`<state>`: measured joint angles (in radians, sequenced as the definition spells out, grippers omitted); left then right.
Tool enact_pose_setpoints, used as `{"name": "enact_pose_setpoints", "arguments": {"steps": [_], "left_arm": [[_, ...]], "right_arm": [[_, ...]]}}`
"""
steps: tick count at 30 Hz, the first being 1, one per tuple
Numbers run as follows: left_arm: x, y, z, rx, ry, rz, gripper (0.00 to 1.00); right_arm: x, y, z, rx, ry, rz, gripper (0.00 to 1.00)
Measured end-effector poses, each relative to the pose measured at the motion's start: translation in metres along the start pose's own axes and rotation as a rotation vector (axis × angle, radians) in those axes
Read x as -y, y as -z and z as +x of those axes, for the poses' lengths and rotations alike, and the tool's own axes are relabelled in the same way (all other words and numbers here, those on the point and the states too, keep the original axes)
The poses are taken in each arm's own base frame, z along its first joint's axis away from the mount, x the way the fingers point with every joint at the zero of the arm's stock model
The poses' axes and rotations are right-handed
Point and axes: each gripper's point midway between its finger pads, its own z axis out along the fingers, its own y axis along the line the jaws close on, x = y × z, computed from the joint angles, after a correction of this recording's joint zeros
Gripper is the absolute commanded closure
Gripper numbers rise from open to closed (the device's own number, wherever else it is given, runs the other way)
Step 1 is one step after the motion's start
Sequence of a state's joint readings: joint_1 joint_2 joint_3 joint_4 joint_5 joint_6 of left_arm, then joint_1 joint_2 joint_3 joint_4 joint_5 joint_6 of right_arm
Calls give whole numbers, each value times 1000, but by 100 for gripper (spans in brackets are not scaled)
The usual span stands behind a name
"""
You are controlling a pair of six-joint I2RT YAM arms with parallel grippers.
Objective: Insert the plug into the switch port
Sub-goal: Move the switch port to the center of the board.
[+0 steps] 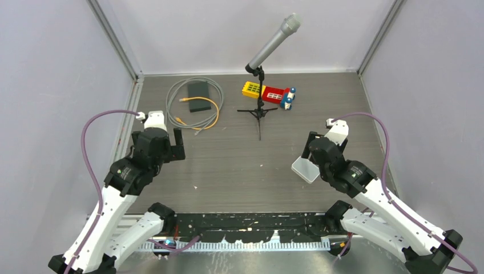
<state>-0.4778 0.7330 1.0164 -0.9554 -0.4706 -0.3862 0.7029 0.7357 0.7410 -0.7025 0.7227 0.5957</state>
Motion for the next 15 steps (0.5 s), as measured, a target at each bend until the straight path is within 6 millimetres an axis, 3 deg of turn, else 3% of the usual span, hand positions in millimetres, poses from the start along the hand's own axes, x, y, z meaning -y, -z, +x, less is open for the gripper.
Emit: {"name": "enact_pose_setpoints", "arguments": {"steps": [6, 15], "left_arm": [[0, -2, 0, -3, 4, -6, 0], [25, -18, 8, -50, 44, 66, 0]], "right_arm": [[0, -2, 2, -7, 8, 7, 26], [0, -2, 2, -6, 6, 7, 25]]}}
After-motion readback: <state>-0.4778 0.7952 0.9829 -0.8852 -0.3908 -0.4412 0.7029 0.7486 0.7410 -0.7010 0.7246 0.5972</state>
